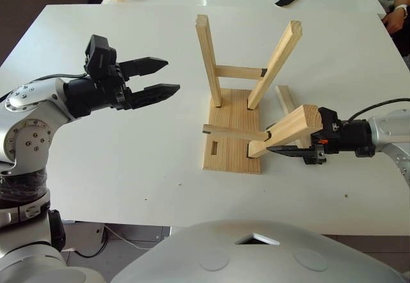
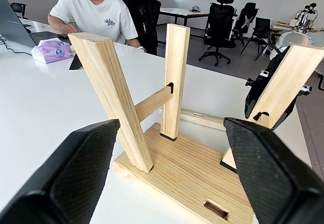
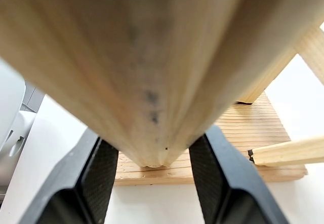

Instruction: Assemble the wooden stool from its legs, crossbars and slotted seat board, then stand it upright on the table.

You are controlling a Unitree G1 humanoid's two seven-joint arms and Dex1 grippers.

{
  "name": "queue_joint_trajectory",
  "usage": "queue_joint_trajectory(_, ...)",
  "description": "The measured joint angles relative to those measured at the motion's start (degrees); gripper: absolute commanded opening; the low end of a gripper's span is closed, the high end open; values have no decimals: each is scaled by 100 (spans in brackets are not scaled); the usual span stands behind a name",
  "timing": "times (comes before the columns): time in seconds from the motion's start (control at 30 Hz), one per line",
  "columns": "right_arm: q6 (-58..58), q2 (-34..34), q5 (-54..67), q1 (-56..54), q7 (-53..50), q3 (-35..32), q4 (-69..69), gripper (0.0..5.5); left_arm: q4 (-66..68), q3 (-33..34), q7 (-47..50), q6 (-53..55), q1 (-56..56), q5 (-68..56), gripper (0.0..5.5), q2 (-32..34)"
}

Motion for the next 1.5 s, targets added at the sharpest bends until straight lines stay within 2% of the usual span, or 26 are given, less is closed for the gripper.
queue_joint_trajectory(0.47, -817, 107, -435, -258, -251, 864, 259, 200, 10, -125, 74, 17, -110, 29, 381, -113)
queue_joint_trajectory(0.83, 165, 36, 113, -1020, 61, 1026, 635, 200, -156, -143, 221, 67, -41, -13, 381, -222)
queue_joint_trajectory(1.0, 163, 58, 90, -1308, 181, 1235, 876, 200, -220, -144, 256, 86, -6, -26, 381, -327)
queue_joint_trajectory(1.5, -130, 68, -9, -1105, -199, 1393, 546, 200, -251, -128, 251, 126, 2, -40, 381, -343)
